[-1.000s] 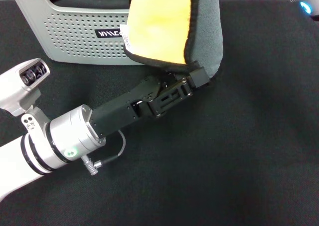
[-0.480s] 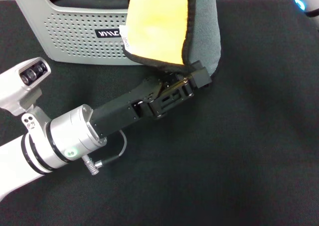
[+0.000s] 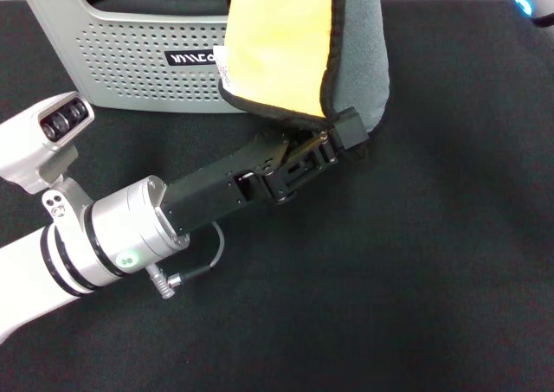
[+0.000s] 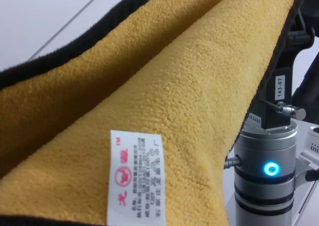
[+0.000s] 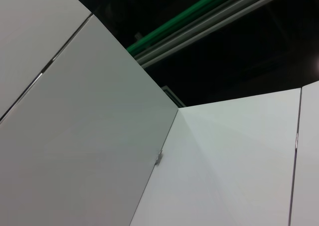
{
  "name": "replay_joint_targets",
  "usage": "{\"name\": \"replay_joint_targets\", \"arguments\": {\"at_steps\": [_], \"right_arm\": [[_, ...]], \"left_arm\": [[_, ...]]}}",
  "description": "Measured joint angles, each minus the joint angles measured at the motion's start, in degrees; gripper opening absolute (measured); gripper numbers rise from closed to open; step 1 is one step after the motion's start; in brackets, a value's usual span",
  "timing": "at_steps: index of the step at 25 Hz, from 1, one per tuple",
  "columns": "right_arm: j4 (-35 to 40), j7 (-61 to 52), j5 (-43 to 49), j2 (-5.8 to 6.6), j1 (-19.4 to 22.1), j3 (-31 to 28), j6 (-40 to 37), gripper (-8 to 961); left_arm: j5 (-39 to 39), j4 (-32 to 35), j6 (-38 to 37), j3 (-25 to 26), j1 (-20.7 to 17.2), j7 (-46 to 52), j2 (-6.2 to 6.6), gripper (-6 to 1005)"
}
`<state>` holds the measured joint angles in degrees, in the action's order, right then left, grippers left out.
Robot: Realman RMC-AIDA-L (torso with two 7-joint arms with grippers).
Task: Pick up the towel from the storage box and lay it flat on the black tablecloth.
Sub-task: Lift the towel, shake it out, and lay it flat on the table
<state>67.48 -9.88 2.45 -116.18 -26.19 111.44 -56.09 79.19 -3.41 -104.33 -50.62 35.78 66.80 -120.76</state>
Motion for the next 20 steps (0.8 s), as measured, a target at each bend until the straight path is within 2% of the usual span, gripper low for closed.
{"name": "replay_joint_targets", "arguments": {"at_steps": [5,15,18,20], "right_arm": [[0.0,0.46,0.0,0.0,0.0,0.0,-0.07,45],[-1.13,0.48,0.01,0.0,1.57,-0.06,-0.65,47],[-1.28,0.3,0.11,0.11,3.97,0.15,-0.71,47],[-1.24,-0.1,0.4,0.32,6.18,0.59,-0.59,48]], "left_arm": [[0.0,0.09,0.0,-0.19,0.06,-0.23,0.0,148],[0.0,1.04,-1.38,-0.22,-0.35,-0.01,0.25,47],[-0.02,3.89,-3.58,-0.24,-1.37,1.3,0.54,46],[-0.3,9.87,-5.43,-0.24,-4.1,5.19,0.66,45]]}}
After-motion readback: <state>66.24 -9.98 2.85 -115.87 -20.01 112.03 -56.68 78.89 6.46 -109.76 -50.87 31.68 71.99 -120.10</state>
